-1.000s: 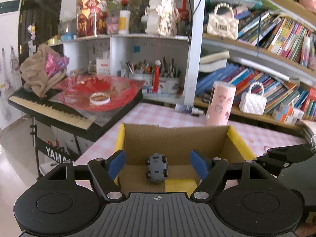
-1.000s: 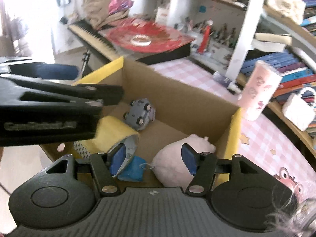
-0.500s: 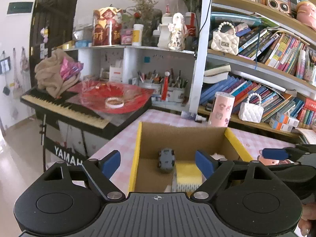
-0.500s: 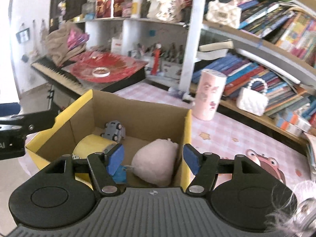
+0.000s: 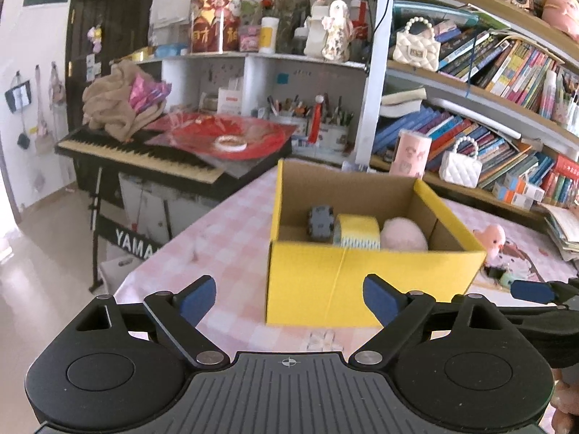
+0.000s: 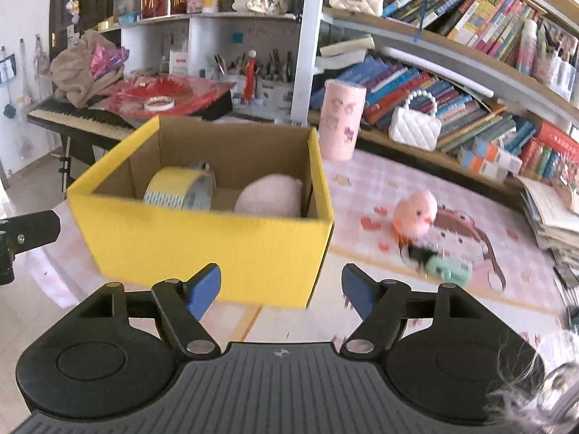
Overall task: Organize objects
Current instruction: 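Move both open tools back from the box toward the pink chick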
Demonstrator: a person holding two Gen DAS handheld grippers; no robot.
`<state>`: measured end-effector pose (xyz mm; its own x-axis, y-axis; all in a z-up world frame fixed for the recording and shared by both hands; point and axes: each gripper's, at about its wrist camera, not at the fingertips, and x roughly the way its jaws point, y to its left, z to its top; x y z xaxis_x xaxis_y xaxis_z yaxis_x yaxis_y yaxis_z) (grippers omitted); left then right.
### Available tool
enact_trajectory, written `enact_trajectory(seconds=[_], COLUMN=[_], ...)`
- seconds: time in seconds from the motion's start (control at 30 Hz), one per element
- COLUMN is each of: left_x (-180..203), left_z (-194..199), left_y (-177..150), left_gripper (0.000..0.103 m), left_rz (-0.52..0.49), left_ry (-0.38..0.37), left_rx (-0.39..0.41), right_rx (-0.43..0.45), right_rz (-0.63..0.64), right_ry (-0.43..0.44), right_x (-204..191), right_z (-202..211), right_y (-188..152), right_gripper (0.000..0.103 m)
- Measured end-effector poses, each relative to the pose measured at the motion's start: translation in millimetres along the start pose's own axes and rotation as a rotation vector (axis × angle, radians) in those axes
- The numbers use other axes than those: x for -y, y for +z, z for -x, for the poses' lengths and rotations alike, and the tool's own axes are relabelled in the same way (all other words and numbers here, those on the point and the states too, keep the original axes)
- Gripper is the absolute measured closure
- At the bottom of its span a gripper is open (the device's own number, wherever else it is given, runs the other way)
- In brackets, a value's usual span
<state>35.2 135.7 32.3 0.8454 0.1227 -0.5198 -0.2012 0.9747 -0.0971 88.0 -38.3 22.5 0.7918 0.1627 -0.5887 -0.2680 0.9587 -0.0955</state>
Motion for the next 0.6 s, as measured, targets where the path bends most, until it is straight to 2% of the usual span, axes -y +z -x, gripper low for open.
enact_trajectory(seconds=[0.23, 0.4, 0.6], left_x=[-5.2, 0.0, 7.5], left_z=[12.1, 16.0, 21.9], left_y=[-18.4, -30.9, -43.5], left_gripper=[0.012, 0.009, 0.008], left_rz=[-0.001, -0.052, -0.111], left_ry=[-0.009, -0.033, -0.063], left_rx=[-0.046, -0.091, -0.117], right_rx=[-0.028, -0.038, -0.057], right_rz=[0.017, 0.016, -0.005], right_ry=[-0.014, -0.037, -0.065], right_x=[-13.3, -18.4, -16.4], right_z=[16.7, 27.6, 38.3], right_y=[-24.2, -36.9, -48.8], right_gripper=[0.022, 0.013, 0.009])
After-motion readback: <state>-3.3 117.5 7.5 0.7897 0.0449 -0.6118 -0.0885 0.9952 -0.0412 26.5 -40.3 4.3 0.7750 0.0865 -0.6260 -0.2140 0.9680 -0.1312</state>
